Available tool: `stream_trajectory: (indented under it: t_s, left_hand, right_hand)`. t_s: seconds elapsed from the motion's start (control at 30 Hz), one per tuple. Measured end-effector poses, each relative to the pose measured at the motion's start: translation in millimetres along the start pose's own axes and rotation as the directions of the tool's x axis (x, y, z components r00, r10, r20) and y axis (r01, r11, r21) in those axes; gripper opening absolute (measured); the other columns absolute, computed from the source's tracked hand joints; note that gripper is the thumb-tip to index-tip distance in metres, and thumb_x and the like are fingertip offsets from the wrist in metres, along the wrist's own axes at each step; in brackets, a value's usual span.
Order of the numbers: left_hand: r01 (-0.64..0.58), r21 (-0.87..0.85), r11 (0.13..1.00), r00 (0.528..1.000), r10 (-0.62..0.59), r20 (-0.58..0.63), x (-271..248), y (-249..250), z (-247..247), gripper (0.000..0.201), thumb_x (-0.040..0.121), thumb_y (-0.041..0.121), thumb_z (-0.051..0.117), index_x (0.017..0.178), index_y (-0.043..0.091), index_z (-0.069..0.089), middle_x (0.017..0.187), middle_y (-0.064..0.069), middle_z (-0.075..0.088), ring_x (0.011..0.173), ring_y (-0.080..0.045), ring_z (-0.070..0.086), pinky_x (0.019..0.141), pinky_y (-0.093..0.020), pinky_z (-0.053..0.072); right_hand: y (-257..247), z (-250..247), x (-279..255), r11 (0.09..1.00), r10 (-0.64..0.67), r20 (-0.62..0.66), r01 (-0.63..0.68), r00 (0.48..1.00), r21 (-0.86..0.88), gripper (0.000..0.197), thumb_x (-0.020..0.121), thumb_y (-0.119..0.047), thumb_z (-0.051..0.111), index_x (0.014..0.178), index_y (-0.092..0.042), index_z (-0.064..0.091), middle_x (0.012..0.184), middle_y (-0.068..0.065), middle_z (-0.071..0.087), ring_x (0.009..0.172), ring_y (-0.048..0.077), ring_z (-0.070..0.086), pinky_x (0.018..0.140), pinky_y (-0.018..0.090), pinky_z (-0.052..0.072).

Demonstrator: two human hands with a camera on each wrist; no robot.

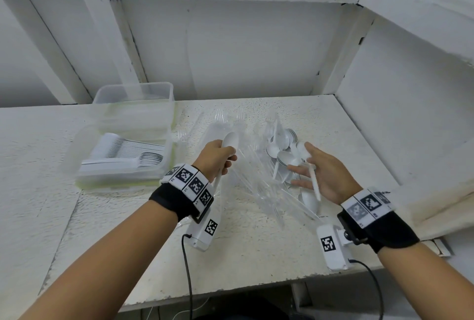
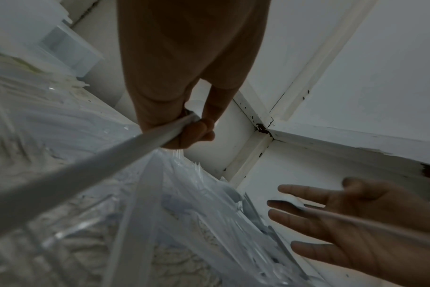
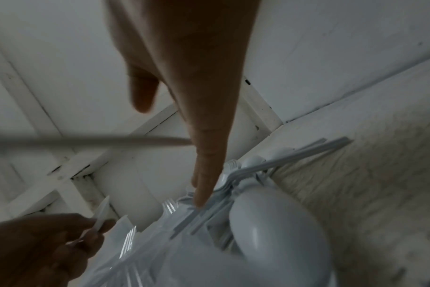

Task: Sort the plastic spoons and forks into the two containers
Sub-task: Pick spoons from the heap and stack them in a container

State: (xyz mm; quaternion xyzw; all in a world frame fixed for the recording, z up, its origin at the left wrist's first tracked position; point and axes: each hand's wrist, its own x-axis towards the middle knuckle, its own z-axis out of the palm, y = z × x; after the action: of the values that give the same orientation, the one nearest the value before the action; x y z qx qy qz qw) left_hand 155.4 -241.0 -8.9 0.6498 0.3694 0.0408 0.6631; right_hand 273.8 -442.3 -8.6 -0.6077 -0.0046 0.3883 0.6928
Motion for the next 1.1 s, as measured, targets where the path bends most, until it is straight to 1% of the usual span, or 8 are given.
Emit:
stream_trajectory:
  t_s: [0.1, 0.27, 0.4, 0.53, 0.63, 0.8, 1.0, 1.1]
  left_hand:
    - [-0.005, -0.007, 1.000, 1.000, 0.005, 0.007, -2.3, -1.5, 0.5, 0.014, 0.092, 0.013, 0.044, 0.105, 0.012, 0.051, 0.077, -0.004, 0.053, 0.057, -0.012, 0.044, 0.048, -0.021, 0.037]
    - [-0.004, 0.036, 0.999, 1.000, 0.003, 0.012, -1.1, -4.7, 2.5, 0.013, 0.094, 0.021, 0.052, 0.083, 0.014, 0.049, 0.068, -0.002, 0.044, 0.051, -0.009, 0.034, 0.041, -0.017, 0.030]
    - [-0.016, 0.117, 0.993, 0.999, 0.011, 0.044, 1.0, -6.4, 4.9, 0.018, 0.086, 0.017, 0.064, 0.084, 0.004, 0.052, 0.065, -0.004, 0.042, 0.054, -0.013, 0.039, 0.050, -0.021, 0.035]
    - [-0.031, 0.031, 0.999, 0.999, 0.030, 0.039, -4.1, -7.7, 8.1, 0.010, 0.095, 0.015, 0.050, 0.101, 0.007, 0.048, 0.066, -0.004, 0.042, 0.053, -0.012, 0.040, 0.046, -0.020, 0.038]
    - [-0.019, 0.073, 0.997, 0.999, 0.016, 0.034, -6.0, -9.1, 9.4, 0.010, 0.097, 0.021, 0.043, 0.098, 0.012, 0.047, 0.065, -0.003, 0.038, 0.050, -0.011, 0.031, 0.041, -0.019, 0.029]
    - [-0.001, 0.104, 0.995, 1.000, -0.002, 0.028, -2.7, -14.2, 12.4, 0.015, 0.095, 0.016, 0.046, 0.082, 0.010, 0.041, 0.065, -0.002, 0.036, 0.050, -0.011, 0.030, 0.044, -0.020, 0.026]
    - [0.028, 0.075, 0.997, 0.998, -0.031, 0.049, -9.4, -8.9, 20.1, 0.031, 0.098, 0.046, 0.033, 0.101, 0.017, 0.041, 0.071, -0.001, 0.036, 0.055, -0.012, 0.029, 0.048, -0.022, 0.027]
    - [-0.007, 0.119, 0.993, 1.000, 0.005, 0.014, -4.5, -8.1, 26.4, 0.021, 0.097, 0.031, 0.042, 0.090, 0.011, 0.043, 0.068, -0.002, 0.036, 0.054, -0.012, 0.029, 0.048, -0.022, 0.025]
  right_hand:
    - [4.1, -0.5, 2.8, 0.944, -0.163, -0.090, 0.129, 0.982, -0.304, 0.048, 0.095, 0.002, 0.038, 0.137, -0.021, 0.044, 0.092, 0.004, 0.057, 0.062, 0.017, 0.057, 0.046, 0.024, 0.050]
    - [-3.2, -9.5, 7.5, 0.554, -0.347, -0.173, 0.053, 0.922, -0.831, 0.075, 0.095, -0.014, 0.043, 0.149, -0.022, -0.010, 0.082, 0.009, 0.057, 0.057, 0.025, 0.054, 0.040, 0.026, 0.043]
    - [-14.5, -16.1, 17.2, 0.140, -0.514, -0.079, -0.008, 0.854, -0.990, 0.031, 0.096, -0.028, 0.048, 0.103, 0.001, 0.054, 0.095, 0.023, 0.064, 0.088, 0.037, 0.060, 0.071, 0.036, 0.045]
    - [-16.7, -18.7, 29.0, -0.049, -0.429, 0.110, 0.098, 0.897, -0.994, 0.031, 0.092, -0.036, 0.054, 0.071, -0.015, 0.047, 0.077, 0.005, 0.050, 0.071, 0.023, 0.050, 0.058, 0.028, 0.031]
    - [-12.2, -18.6, 40.0, -0.042, -0.266, 0.156, 0.150, 0.951, -0.988, 0.013, 0.087, -0.023, 0.062, 0.092, -0.011, 0.061, 0.095, 0.011, 0.047, 0.084, 0.026, 0.053, 0.066, 0.025, 0.036]
    - [-2.8, -18.7, 43.7, -0.030, -0.218, 0.161, 0.158, 0.963, -0.987, 0.020, 0.088, -0.017, 0.059, 0.078, 0.000, 0.058, 0.077, 0.009, 0.053, 0.076, 0.020, 0.048, 0.052, 0.022, 0.028]
    - [-4.1, -20.2, 36.5, 0.258, -0.259, 0.119, 0.187, 0.959, -0.948, 0.031, 0.085, -0.023, 0.067, 0.063, -0.010, 0.049, 0.061, -0.001, 0.047, 0.059, 0.011, 0.041, 0.053, 0.020, 0.028]
    - [-4.9, -22.5, 34.9, 0.372, -0.291, 0.099, 0.208, 0.952, -0.905, 0.032, 0.084, -0.024, 0.068, 0.064, -0.008, 0.049, 0.060, 0.001, 0.042, 0.058, 0.011, 0.037, 0.055, 0.023, 0.027]
